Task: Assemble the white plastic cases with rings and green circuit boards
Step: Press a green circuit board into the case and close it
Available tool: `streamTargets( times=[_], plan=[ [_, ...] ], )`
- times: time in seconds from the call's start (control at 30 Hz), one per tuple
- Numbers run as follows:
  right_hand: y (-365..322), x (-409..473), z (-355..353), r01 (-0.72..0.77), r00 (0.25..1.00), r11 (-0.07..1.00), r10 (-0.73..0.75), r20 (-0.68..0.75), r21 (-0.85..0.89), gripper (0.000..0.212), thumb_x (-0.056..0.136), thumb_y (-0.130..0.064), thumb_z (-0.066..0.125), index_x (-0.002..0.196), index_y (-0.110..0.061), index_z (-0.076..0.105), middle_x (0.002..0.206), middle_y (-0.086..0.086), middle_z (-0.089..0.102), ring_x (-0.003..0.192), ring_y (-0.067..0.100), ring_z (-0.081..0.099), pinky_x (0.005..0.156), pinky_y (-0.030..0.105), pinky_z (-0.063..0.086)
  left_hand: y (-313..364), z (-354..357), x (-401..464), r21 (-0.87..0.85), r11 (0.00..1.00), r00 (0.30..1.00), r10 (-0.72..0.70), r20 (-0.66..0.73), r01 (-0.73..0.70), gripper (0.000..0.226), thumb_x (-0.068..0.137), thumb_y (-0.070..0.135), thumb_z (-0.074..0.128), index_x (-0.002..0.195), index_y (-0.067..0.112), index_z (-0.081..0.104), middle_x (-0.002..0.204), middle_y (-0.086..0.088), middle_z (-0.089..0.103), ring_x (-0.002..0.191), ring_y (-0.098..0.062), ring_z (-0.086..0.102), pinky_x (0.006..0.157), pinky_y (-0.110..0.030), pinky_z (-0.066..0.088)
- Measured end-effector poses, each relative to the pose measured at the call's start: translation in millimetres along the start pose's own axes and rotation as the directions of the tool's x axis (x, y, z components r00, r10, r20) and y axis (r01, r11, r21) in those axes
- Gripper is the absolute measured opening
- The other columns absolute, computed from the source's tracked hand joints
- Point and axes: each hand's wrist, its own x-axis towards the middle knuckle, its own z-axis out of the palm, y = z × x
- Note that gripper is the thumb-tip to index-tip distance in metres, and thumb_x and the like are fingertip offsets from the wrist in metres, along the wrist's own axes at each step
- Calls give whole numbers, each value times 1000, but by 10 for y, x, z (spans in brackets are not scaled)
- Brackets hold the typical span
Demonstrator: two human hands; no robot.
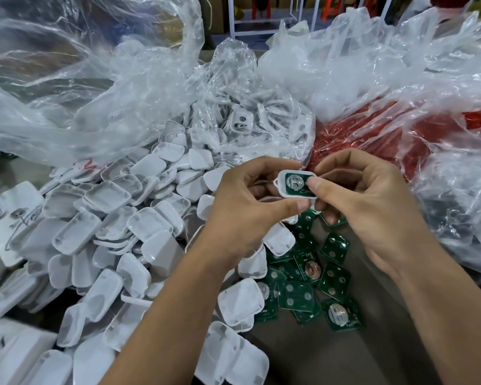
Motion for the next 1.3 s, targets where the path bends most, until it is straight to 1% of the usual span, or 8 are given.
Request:
streamTargets(
  times=[0.13,0.23,0.4,0.67,0.77,0.9,1.03,1.3],
  plan=[
    [-47,-21,-1,137,991,975,-134,25,-178,15,91,-11,79,92,-25,78,80,0,75,65,12,66,55,23,52,12,-5,-11,-4,1000,1000,-16,4,16,42,73,-6,87,112,3,74,102,-10,79,95,-27,76,81,-28,61],
    [-86,-21,-16,199,980,943,-190,59,-265,11,90,-18,79,94,-28,82,87,-7,77,74,13,71,64,21,56,17,-11,-14,-22,999,999,-35,14,35,41,75,-4,86,113,4,74,104,-13,78,97,-34,74,80,-29,62],
    [-129,-13,-38,231,973,931,-217,79,-283,7,91,-20,77,95,-22,82,94,-7,76,87,13,72,75,19,54,32,-23,-15,-66,995,997,-68,43,71,37,76,0,85,112,7,76,98,-12,79,88,-25,74,82,-31,62],
    [-162,-20,-33,282,959,914,-266,94,-293,10,94,-21,72,97,-19,81,96,-5,76,91,12,71,77,22,54,11,-49,-6,-112,991,995,-59,81,68,40,75,10,85,114,11,78,95,-25,75,102,-48,70,92,-42,60],
    [-175,-22,-30,293,956,909,-279,91,-297,10,91,-24,73,96,-19,81,95,-3,74,93,16,71,82,31,58,23,-50,-3,-145,987,992,-57,111,73,46,72,10,84,117,10,76,99,-18,78,96,-35,75,87,-35,62],
    [-163,-37,-14,255,967,928,-247,63,-272,5,85,-25,80,89,-22,81,92,-3,74,86,17,71,80,39,61,14,-59,1,-151,985,987,-57,148,80,49,76,-7,80,123,5,71,100,-10,79,88,-17,76,78,-25,59],
    [-133,-37,6,227,974,936,-218,65,-270,9,79,-19,86,85,-23,81,90,-4,73,80,18,70,75,34,61,5,-80,-6,-139,985,984,-78,161,101,48,82,-14,73,127,2,69,110,-19,77,99,-25,74,84,-30,60],
    [-71,-34,-4,145,989,960,-137,49,-240,18,79,-19,88,90,-26,75,83,-4,76,69,12,70,57,22,57,-12,-47,0,-106,984,987,-136,83,145,32,92,-10,66,116,9,75,101,-13,79,91,-25,75,81,-30,63]
  ],
)
